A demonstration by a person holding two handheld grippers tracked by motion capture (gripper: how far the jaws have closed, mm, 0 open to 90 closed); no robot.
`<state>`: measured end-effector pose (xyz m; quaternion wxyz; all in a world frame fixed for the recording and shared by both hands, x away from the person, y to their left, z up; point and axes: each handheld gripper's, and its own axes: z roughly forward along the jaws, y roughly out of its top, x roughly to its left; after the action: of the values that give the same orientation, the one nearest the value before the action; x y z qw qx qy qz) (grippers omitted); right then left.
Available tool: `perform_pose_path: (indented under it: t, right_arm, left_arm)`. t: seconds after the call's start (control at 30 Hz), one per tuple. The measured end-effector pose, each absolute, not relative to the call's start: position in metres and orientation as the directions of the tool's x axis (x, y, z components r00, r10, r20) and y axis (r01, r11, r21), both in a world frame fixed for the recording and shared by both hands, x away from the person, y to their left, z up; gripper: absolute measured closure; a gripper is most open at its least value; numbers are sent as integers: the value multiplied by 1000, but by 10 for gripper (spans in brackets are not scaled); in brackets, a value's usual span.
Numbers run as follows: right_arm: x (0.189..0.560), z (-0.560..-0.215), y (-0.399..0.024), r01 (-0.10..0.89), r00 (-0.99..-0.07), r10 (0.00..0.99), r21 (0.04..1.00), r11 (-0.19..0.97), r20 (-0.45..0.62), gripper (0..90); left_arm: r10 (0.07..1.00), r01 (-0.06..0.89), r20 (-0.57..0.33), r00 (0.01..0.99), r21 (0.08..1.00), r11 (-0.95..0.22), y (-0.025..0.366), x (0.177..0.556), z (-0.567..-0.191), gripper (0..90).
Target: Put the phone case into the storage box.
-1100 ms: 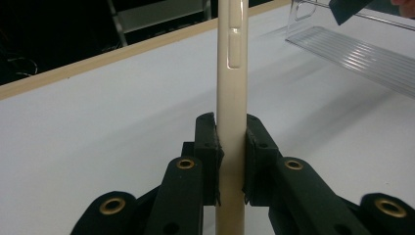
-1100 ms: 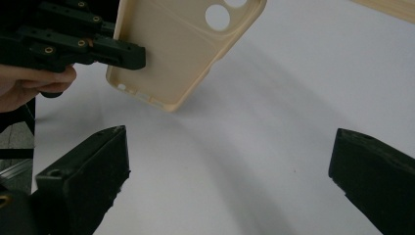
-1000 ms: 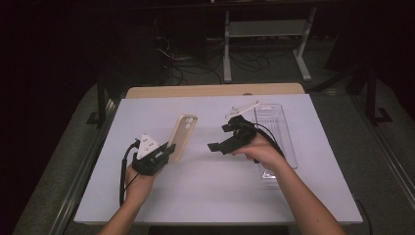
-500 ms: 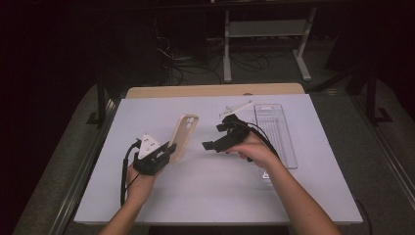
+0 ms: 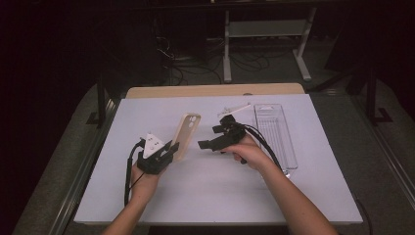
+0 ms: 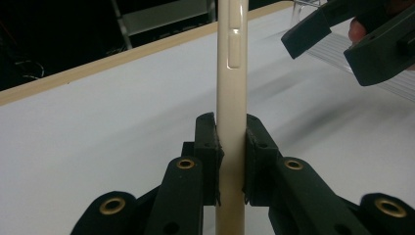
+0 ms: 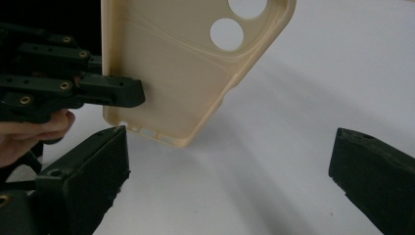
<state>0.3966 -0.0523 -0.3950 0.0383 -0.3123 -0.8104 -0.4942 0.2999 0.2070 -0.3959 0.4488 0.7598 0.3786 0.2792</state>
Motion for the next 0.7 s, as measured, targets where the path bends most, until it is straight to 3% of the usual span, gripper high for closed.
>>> perform_pose_path:
  t: [0.7]
  right_arm:
    - [397,-402,-45,614,-747,429,774,153,508,0]
  left_arm:
    - [841,317,92,533,900,-299,200,302,-396,792]
